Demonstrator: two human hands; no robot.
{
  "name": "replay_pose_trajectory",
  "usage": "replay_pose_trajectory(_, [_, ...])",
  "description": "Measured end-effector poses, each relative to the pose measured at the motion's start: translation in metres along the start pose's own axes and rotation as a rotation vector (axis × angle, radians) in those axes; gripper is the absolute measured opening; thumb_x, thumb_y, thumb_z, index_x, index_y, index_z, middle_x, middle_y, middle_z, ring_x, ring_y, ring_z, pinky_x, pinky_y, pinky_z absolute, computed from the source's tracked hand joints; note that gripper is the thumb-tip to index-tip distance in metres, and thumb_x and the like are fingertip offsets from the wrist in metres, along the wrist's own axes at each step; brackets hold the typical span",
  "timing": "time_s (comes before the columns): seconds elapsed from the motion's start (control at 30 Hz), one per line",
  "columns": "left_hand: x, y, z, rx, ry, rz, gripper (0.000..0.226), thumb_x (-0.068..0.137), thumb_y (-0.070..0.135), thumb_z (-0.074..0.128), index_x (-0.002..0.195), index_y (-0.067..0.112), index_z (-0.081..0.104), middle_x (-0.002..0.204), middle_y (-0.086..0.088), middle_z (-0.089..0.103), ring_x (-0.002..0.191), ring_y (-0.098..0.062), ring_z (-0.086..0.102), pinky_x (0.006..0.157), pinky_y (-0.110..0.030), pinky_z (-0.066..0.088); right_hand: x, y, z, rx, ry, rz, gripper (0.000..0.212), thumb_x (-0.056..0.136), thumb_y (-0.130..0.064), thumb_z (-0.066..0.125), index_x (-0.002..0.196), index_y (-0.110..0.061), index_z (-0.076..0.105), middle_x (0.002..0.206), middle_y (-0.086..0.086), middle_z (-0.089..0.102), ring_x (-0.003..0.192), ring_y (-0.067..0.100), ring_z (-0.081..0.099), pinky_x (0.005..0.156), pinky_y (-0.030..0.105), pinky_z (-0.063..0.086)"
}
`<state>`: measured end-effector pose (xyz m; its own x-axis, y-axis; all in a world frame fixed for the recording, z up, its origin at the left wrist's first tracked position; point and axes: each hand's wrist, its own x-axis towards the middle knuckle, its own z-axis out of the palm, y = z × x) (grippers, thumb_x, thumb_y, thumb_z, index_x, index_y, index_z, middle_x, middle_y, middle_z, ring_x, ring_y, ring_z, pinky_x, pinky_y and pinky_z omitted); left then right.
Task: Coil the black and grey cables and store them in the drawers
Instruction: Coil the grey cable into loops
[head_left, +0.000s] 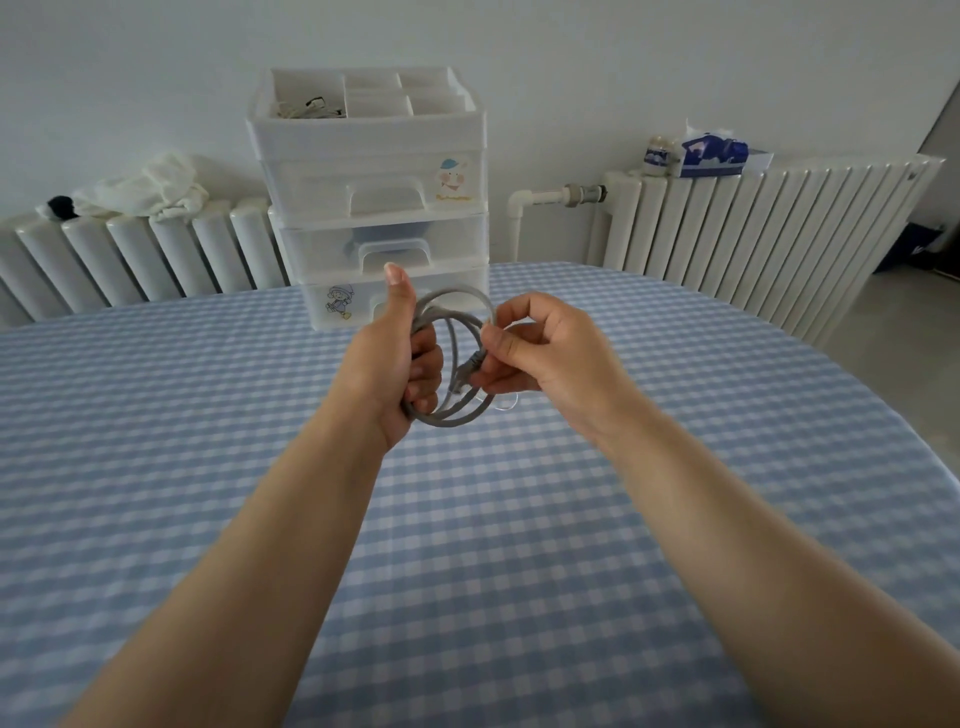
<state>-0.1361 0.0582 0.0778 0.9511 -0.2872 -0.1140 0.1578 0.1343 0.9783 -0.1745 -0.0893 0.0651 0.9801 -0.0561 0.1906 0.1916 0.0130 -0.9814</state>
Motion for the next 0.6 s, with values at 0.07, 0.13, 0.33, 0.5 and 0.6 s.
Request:
replay_pose_trajectory(0.07, [0.000,0.002,0.000,-0.020,-0.005,0.003,0.065,0.088,0.072,0.028,0.046,0.022,0.025,0.042,0.005,0.020,0.033,-0.009,0.015,0.032,-0.017,0.019,-0.001,0.008,0.006,-0.127,0.086,-0.116,0.007,0.090,-0.010,0.066,0.091,-0.007,0.059,0.072,0.007,0.072,0.068,0.021,0.072,0.059,0.027,0.056])
replay_pose_trajectory(0.13, [0.000,0.003,-0.002,-0.053,-0.036,-0.015,0.065,0.087,0.072,0.029,0.047,0.022,0.025,0.042,0.005,0.019,0.033,-0.009,0.014,0.032,-0.017,0.018,0.000,0.014,0.007,-0.402,0.195,-0.278,0.012,0.087,-0.016,0.070,0.085,-0.015,0.058,0.077,0.001,0.068,0.064,0.012,0.063,0.059,0.019,0.049])
replay_pose_trajectory(0.33, [0.003,0.000,-0.005,-0.239,-0.203,-0.067,0.065,0.086,0.071,0.033,0.047,0.019,0.025,0.038,0.005,0.020,0.029,-0.007,0.013,0.034,-0.016,0.008,-0.003,0.014,0.008,-0.587,0.104,-0.302,0.019,0.094,-0.015,0.056,0.100,-0.026,0.042,0.105,-0.010,0.055,0.096,0.004,0.062,0.078,0.029,0.057])
replay_pose_trajectory(0.5, [0.002,-0.002,-0.004,-0.219,-0.218,-0.062,0.064,0.084,0.071,0.035,0.048,0.019,0.026,0.038,0.005,0.020,0.028,-0.006,0.014,0.033,-0.014,0.010,-0.004,0.012,0.014,-0.524,0.052,-0.190,0.052,0.094,-0.009,0.050,0.137,-0.029,0.026,0.114,-0.001,0.059,0.075,0.008,0.064,0.058,0.019,0.050])
replay_pose_trajectory(0.6, [0.000,-0.006,0.000,-0.126,-0.179,-0.040,0.061,0.080,0.071,0.041,0.051,0.019,0.025,0.040,0.005,0.020,0.030,-0.007,0.015,0.032,-0.015,0.013,-0.007,0.009,0.017,-0.773,0.061,-0.106,0.050,0.096,-0.012,0.045,0.141,-0.021,0.028,0.100,-0.001,0.059,0.066,0.011,0.058,0.053,0.024,0.044])
